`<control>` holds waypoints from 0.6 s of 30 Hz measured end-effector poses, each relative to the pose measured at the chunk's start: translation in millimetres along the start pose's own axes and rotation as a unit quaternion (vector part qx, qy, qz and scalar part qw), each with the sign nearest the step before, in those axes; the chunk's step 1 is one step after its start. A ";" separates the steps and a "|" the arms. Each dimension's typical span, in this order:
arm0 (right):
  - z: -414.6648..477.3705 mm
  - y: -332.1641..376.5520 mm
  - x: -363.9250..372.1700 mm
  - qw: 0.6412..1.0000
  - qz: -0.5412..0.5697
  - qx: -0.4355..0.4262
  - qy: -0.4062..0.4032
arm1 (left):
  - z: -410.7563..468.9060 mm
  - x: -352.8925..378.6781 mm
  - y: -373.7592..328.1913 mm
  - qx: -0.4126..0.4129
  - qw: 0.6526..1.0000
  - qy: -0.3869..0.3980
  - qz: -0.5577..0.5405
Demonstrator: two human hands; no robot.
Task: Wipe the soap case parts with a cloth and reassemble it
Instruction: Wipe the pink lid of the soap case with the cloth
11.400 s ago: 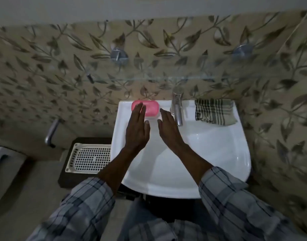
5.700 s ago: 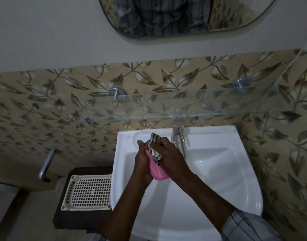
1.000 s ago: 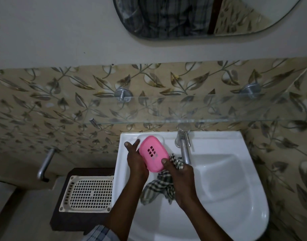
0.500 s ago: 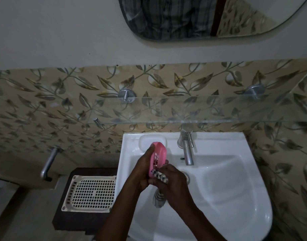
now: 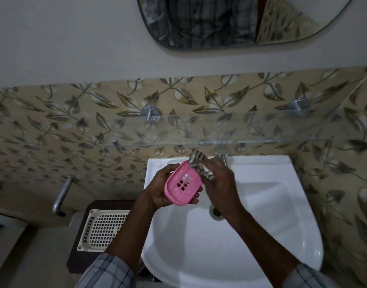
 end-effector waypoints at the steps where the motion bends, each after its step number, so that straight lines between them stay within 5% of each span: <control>1: -5.2 3.5 19.3 0.998 -0.025 -0.017 0.051 | 2.2 -0.3 0.6 0.001 1.000 -0.018 0.010; 4: -15.6 -6.1 54.4 0.973 -0.148 -0.056 0.166 | 0.9 -1.0 3.0 0.004 0.999 -0.045 0.027; 8: 3.1 -5.8 34.3 0.982 -0.149 -0.055 0.099 | -4.7 4.6 5.2 -0.009 0.998 -0.041 0.037; 12: -22.4 16.4 45.8 0.962 -0.142 -0.157 0.173 | -1.7 -1.8 1.6 0.017 0.997 -0.063 0.031; 15: -4.2 -0.9 29.4 0.983 -0.131 -0.064 0.108 | -2.4 -3.3 7.6 -0.004 0.995 -0.063 0.075; 18: -22.3 12.1 45.0 0.969 -0.126 -0.136 0.166 | 0.9 -4.0 9.9 0.006 0.996 -0.081 0.041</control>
Point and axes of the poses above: each hand's wrist, its own z-axis towards the middle knuckle, its own x-axis out of the palm, y = z × x, the point moved 9 cm from there along z, towards the middle knuckle, and after that the axes turned 13 degrees about x, right-handed, at the moved point
